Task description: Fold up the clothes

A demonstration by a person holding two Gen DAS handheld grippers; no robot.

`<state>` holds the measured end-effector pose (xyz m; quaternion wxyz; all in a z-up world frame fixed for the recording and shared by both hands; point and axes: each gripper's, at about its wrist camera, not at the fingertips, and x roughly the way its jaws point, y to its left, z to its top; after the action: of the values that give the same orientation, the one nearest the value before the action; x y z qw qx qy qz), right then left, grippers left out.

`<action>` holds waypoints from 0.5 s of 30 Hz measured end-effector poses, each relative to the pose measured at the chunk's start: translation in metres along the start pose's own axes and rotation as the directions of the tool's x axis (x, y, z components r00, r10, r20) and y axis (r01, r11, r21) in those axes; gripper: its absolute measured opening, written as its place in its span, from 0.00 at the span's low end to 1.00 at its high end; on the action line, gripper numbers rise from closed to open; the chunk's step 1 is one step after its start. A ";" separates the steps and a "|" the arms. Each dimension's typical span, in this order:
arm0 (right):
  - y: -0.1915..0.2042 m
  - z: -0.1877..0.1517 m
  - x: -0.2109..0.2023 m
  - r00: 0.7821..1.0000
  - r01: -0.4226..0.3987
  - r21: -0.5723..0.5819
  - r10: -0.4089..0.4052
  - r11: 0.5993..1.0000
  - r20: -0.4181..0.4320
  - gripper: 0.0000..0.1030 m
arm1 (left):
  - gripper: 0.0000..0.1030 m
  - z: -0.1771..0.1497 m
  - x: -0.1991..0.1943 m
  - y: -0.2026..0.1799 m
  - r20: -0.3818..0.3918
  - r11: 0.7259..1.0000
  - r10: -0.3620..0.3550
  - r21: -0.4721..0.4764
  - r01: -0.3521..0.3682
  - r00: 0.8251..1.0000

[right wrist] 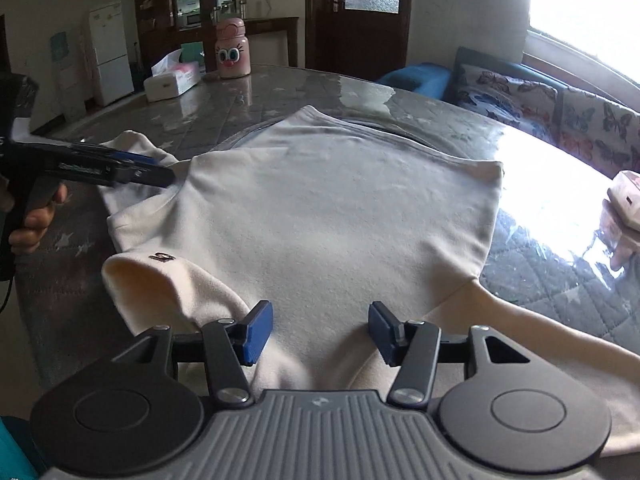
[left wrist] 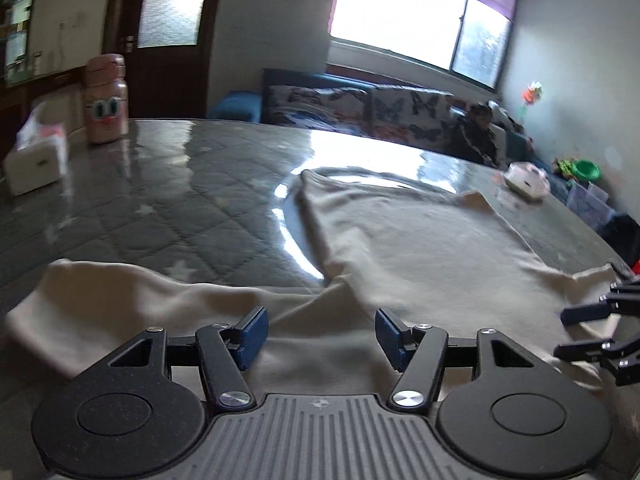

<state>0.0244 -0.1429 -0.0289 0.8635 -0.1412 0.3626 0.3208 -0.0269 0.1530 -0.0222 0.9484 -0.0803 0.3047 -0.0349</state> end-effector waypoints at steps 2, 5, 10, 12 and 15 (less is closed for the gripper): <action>0.003 0.000 -0.001 1.000 0.011 -0.010 -0.011 1.000 0.005 0.53 | 0.61 0.000 -0.006 0.005 0.013 0.999 0.031 -0.016 -0.031 0.999; 0.007 0.004 -0.006 1.000 0.014 -0.019 -0.013 1.000 0.026 0.53 | 0.62 -0.001 -0.011 0.014 0.013 0.996 0.088 -0.033 -0.088 0.996; 0.025 0.023 -0.009 0.998 -0.024 -0.075 0.028 0.997 0.056 0.53 | 0.61 -0.008 -0.015 0.033 -0.012 0.973 0.224 -0.044 -0.225 0.974; 0.036 0.033 -0.006 0.997 -0.049 -0.112 0.056 0.993 0.060 0.53 | 0.61 -0.010 -0.022 0.042 0.000 0.961 0.267 -0.077 -0.266 0.964; 0.058 0.045 0.004 0.992 -0.097 -0.166 0.108 0.981 0.058 0.52 | 0.61 -0.012 -0.034 0.053 0.023 0.939 0.324 -0.134 -0.318 0.946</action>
<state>0.0121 -0.0761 -0.0010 0.8430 -0.1816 0.3130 0.3980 -0.0609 0.2075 -0.0218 0.9408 -0.0911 0.2943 0.1417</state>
